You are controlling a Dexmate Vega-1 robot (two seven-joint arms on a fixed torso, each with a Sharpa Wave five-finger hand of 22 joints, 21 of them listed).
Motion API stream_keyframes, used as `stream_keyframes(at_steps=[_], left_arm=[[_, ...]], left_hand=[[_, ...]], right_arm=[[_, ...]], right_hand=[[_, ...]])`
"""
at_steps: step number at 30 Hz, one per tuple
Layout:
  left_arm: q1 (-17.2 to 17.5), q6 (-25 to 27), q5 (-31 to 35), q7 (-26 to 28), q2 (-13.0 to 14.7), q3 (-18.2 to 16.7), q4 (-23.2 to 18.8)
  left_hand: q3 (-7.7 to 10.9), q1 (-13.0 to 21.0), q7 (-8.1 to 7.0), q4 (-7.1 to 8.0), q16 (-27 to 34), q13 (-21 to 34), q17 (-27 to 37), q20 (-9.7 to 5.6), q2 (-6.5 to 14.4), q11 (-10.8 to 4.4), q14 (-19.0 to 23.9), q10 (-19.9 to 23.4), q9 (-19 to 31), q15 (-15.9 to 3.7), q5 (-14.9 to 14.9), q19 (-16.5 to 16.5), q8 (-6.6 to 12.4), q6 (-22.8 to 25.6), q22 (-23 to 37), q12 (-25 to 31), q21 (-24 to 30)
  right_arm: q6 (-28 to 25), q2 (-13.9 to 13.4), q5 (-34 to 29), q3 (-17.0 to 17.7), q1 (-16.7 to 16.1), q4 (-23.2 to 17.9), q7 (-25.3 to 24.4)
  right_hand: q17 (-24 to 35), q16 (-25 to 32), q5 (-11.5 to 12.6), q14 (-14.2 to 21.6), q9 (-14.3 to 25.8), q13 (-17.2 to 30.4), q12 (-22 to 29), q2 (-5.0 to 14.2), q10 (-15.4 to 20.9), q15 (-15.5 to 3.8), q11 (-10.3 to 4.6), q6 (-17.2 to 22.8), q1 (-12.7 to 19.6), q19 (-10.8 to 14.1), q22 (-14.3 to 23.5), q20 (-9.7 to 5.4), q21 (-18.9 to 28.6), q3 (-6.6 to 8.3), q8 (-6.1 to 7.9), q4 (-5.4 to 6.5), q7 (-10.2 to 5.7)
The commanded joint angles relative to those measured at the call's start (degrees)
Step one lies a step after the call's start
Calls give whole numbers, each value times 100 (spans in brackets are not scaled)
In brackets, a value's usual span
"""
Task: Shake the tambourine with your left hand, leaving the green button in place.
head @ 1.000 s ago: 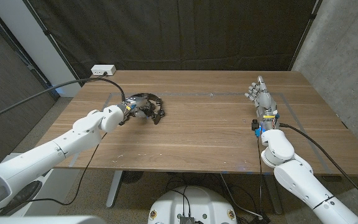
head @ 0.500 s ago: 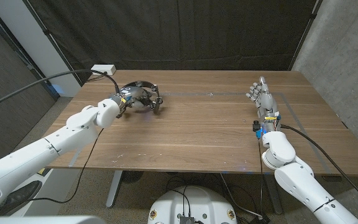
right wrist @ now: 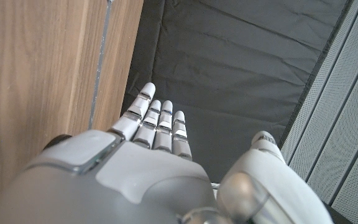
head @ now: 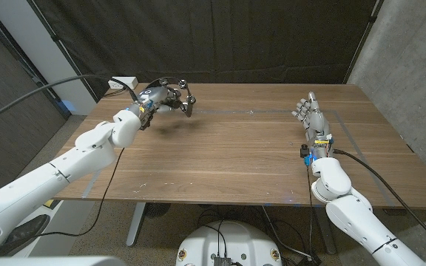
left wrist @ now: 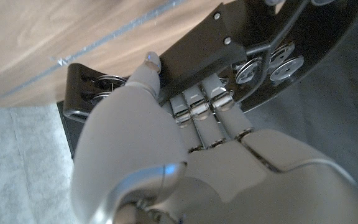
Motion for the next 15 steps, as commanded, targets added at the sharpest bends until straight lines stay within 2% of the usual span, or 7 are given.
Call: stream_keyframes(at_steps=[1, 3, 8, 11, 15], left_arm=[[159, -1282, -1198, 1241, -652, -557, 167], [221, -1709, -1593, 1387, -832, -690, 289], [264, -2783, -2624, 1219, -1114, -937, 639], [252, -3346, -3410, 828, -1279, -1037, 890], [144, -4036, -4720, -61, -1552, -1069, 1393]], left_hand=[[572, -64, 198, 514, -10, 55, 5, -18, 54, -156, 254, 118, 23, -372, 16, 41, -25, 210, 18, -21, 1], [578, -68, 196, 517, -14, 67, 1, -23, 54, -146, 264, 116, 23, -383, 15, 54, -30, 204, 19, -24, 4], [593, -79, 195, 522, -30, 93, -7, -33, 54, -162, 267, 107, 32, -388, 13, 82, -31, 199, 19, -36, 7], [604, -90, 194, 526, -43, 114, -12, -46, 51, -156, 270, 112, 41, -389, 11, 94, -28, 203, 17, -40, 4], [617, -100, 186, 531, -51, 136, -9, -35, 52, -158, 271, 113, 45, -365, 9, 64, -34, 194, 16, -46, -16]], right_arm=[[176, 88, 7, -215, 220, 301, 259], [179, 95, 30, -243, 253, 343, 298], [198, 91, 63, -283, 301, 412, 361], [228, 89, 80, -282, 294, 431, 372], [267, 76, 101, -268, 256, 435, 379]], right_hand=[[14, 0, -16, 53, 31, 18, 24, 64, 66, -21, 12, 37, 10, 34, 8, -78, -1, -31, 23, -2, -6], [13, 1, -16, 56, 32, 18, 24, 64, 67, -23, 11, 33, 11, 36, 8, -79, -3, -32, 21, -3, -9], [13, -2, -17, 52, 32, 18, 25, 66, 72, -19, 27, 38, 13, 40, 8, -81, -10, -34, 23, -5, -9], [13, -2, -18, 55, 32, 18, 22, 66, 67, -21, 18, 39, 13, 42, 8, -80, -15, -36, 23, -7, -9], [13, -2, -19, 56, 32, 18, 23, 67, 73, -28, 18, 39, 14, 45, 9, -80, -21, -38, 23, -9, -10]])
